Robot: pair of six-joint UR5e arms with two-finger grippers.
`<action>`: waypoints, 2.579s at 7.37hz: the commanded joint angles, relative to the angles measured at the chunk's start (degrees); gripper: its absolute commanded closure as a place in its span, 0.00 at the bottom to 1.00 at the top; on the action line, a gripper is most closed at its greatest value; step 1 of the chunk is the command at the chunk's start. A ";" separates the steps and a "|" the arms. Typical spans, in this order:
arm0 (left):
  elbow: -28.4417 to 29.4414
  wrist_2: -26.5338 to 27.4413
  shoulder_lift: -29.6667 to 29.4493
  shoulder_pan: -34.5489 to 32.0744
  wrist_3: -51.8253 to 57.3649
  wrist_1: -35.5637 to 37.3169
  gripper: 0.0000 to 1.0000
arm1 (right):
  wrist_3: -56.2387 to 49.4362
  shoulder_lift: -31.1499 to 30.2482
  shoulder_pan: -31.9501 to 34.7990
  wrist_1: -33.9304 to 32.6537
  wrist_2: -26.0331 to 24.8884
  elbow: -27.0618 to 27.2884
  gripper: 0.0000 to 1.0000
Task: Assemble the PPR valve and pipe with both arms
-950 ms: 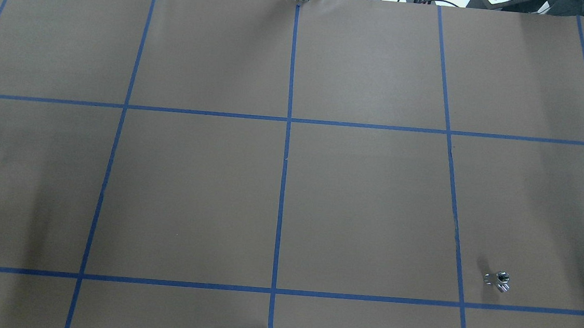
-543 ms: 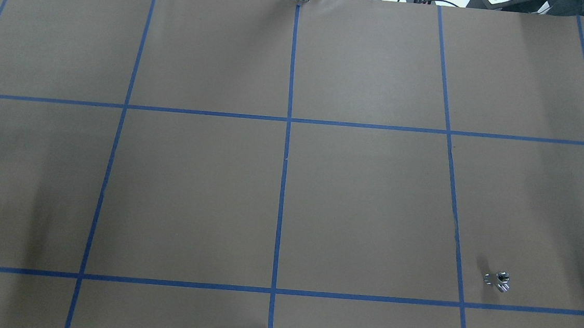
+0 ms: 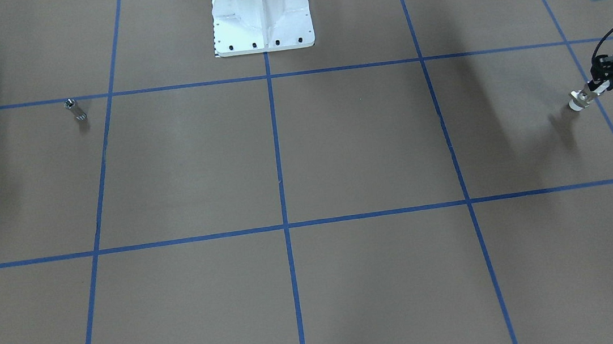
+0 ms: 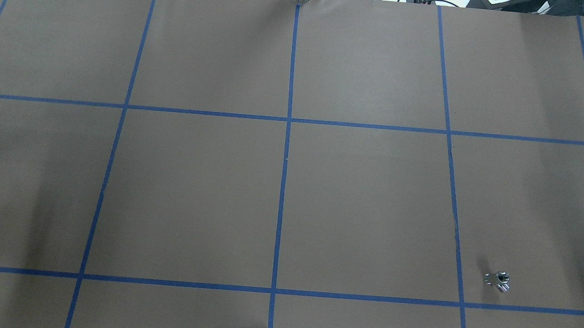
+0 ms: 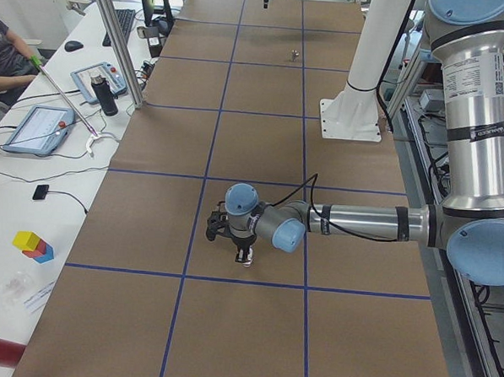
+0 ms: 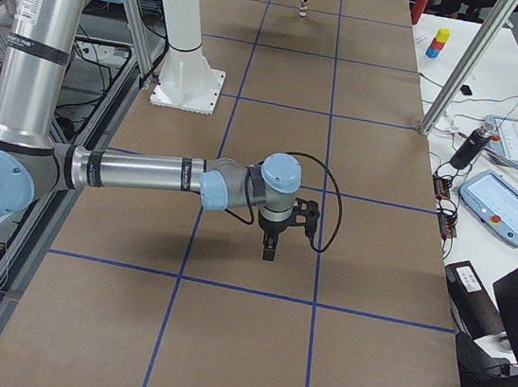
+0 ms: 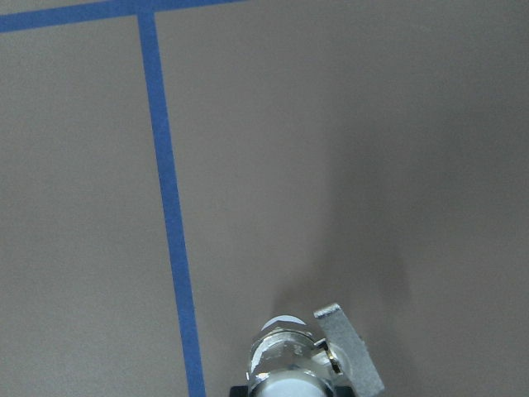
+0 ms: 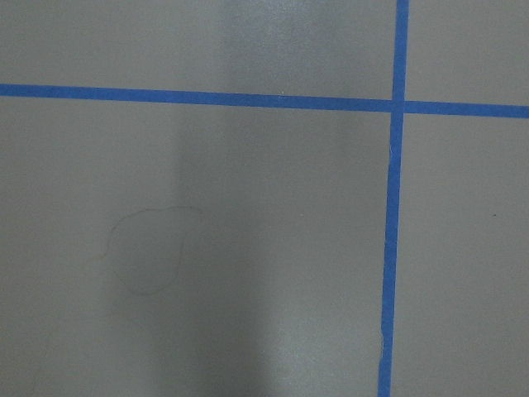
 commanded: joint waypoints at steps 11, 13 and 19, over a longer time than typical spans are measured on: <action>7.57 15.85 -62.47 33.60 -66.83 32.55 1.00 | 0.03 0.00 -0.61 0.35 0.07 0.07 0.00; 14.19 15.95 -66.64 34.65 -71.73 28.79 1.00 | 0.04 0.00 -0.61 0.44 0.07 0.07 0.00; 23.00 18.75 -71.58 35.10 -78.44 28.50 1.00 | 0.12 0.00 -0.61 0.44 0.16 0.07 0.00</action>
